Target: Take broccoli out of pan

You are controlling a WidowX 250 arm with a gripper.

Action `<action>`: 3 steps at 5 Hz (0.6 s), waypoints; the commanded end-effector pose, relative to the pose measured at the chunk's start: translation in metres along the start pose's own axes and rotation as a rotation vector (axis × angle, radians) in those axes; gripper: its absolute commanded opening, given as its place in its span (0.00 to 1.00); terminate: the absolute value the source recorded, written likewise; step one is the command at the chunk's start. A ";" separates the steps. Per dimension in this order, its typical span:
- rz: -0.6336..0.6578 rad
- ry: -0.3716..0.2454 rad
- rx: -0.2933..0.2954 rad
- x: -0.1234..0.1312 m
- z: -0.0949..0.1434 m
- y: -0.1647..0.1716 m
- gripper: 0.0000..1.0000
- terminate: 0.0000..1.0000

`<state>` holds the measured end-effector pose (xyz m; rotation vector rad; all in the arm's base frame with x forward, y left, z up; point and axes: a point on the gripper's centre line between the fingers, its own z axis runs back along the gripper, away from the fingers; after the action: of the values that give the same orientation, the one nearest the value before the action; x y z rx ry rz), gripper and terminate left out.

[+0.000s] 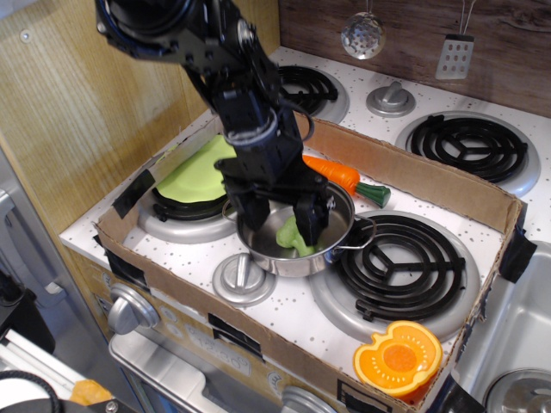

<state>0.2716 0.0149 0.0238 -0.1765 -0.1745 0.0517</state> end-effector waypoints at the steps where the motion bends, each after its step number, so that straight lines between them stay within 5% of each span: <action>1: -0.011 -0.030 0.006 0.000 -0.001 -0.001 1.00 0.00; 2: -0.011 -0.036 0.015 -0.001 -0.002 -0.003 1.00 0.00; 3: -0.015 -0.039 0.019 -0.003 -0.003 -0.004 0.00 0.00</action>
<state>0.2660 0.0082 0.0144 -0.1601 -0.1794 0.0529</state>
